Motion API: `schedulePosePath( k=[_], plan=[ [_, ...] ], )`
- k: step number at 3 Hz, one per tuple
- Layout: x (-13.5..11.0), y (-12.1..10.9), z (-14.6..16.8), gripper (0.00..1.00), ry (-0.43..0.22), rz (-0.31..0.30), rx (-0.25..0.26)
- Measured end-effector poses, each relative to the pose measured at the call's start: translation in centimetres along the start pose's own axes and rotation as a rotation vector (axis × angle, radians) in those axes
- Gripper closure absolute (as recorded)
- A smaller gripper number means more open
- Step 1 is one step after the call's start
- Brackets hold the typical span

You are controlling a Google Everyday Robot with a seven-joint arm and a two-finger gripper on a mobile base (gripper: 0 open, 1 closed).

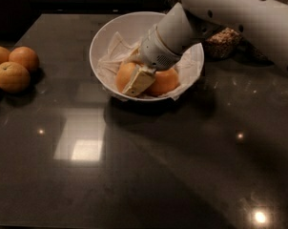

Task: Pick orange from white bowl

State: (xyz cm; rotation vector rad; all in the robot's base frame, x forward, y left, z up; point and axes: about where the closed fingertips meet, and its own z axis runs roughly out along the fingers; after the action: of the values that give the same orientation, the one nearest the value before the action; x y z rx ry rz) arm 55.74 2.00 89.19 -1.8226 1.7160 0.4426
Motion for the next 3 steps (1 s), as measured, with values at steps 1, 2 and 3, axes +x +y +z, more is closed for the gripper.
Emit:
schedulePosePath(
  k=[1,2,3],
  plan=[
    [-0.2,0.0,-0.3,1.0,-0.007,-0.003,-0.004],
    [-0.7,-0.1,-1.9,1.0,-0.021,-0.015,0.019],
    [-1.4,-0.3,-4.4,1.0,-0.021,-0.036,0.07]
  ],
)
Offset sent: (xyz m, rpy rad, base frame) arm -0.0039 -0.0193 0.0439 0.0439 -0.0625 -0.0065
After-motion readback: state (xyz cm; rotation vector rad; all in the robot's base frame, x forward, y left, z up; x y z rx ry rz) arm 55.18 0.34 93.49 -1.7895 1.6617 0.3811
